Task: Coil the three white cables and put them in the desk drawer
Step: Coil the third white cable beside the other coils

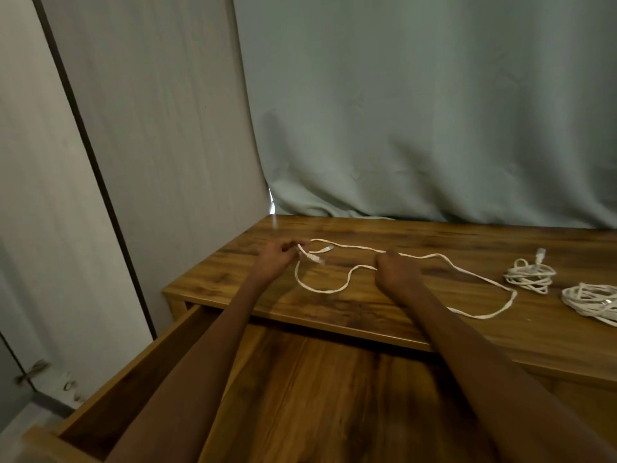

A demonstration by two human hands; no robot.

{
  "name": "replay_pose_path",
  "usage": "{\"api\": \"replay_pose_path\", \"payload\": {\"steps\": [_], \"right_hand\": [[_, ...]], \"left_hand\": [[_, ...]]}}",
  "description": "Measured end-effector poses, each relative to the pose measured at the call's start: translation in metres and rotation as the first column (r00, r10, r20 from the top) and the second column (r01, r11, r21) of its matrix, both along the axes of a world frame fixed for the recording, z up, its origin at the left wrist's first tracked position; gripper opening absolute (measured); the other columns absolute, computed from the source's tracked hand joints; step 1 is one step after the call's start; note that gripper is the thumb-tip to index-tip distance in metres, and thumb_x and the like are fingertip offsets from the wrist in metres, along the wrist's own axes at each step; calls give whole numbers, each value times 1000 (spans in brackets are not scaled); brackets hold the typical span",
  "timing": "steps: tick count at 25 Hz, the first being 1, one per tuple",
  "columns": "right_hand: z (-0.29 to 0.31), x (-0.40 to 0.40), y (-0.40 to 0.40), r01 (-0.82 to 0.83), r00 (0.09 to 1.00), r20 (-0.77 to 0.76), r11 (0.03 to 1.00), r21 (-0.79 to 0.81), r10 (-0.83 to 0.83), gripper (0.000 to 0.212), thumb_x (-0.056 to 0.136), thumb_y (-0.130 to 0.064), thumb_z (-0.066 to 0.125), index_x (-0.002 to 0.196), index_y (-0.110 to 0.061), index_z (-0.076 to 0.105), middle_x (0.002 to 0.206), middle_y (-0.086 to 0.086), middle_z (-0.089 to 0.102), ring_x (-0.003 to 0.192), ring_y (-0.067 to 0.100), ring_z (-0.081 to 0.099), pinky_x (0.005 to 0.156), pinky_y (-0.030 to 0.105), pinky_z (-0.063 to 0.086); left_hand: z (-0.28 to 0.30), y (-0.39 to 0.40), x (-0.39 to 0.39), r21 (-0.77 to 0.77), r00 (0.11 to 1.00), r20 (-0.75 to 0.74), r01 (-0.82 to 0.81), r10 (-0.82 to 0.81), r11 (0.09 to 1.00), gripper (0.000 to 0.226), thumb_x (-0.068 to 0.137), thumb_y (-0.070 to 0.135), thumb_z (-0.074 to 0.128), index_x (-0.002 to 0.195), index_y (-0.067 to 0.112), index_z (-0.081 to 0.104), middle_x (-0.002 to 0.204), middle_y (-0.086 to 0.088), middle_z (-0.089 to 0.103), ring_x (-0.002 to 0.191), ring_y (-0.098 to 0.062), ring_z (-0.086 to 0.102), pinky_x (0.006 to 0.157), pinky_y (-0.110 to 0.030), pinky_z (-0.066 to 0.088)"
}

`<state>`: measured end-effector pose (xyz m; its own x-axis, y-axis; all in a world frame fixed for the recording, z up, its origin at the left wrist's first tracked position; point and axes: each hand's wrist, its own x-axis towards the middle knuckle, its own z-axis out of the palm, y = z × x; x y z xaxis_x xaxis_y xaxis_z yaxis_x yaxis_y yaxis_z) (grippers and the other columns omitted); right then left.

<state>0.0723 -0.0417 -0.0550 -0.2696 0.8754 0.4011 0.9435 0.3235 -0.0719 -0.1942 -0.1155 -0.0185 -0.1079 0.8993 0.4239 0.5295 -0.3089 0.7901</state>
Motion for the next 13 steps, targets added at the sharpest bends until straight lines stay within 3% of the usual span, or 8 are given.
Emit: {"api": "replay_pose_path", "payload": {"steps": [2,4,8,11,13], "right_hand": [[1,2,1,30,998,-55,1000,3,-30,25,91,-21,45,104,-18,67,112,11,64,101,34,63,83,40,50],[7,-4,-3,-11,976,-216,999,35,18,28,91,-26,48,105,-21,71,112,9,69,102,33,63,82,38,49],[25,-36,-12,-336,766,-584,942,-8,268,30,91,-33,60,120,-30,70,117,-4,70,102,15,65,83,30,49],[24,-69,-15,-586,615,-729,793,-166,301,54,82,-39,72,134,-27,62,128,-7,66,112,8,62,96,31,50],[15,-90,-12,-668,539,-789,721,-186,296,65,75,-45,76,135,-25,60,131,-6,65,118,8,61,104,38,50]], "left_hand": [[6,1,9,-20,911,399,124,-106,992,23,99,9,51,110,7,71,100,-10,75,92,-17,71,82,-31,55],[11,0,14,-29,781,608,203,-144,979,17,99,10,52,107,6,67,96,-12,73,91,-26,71,84,-37,56],[23,-12,19,34,555,802,330,-223,943,20,94,-8,47,96,12,53,76,-11,68,71,-28,71,70,-39,61],[26,-25,15,104,429,856,402,-288,910,21,86,-8,47,91,12,49,71,-12,62,57,-22,61,63,-36,58],[27,-32,9,141,382,868,425,-318,894,19,83,-6,49,90,12,49,69,-11,59,52,-20,56,60,-35,55]]}}
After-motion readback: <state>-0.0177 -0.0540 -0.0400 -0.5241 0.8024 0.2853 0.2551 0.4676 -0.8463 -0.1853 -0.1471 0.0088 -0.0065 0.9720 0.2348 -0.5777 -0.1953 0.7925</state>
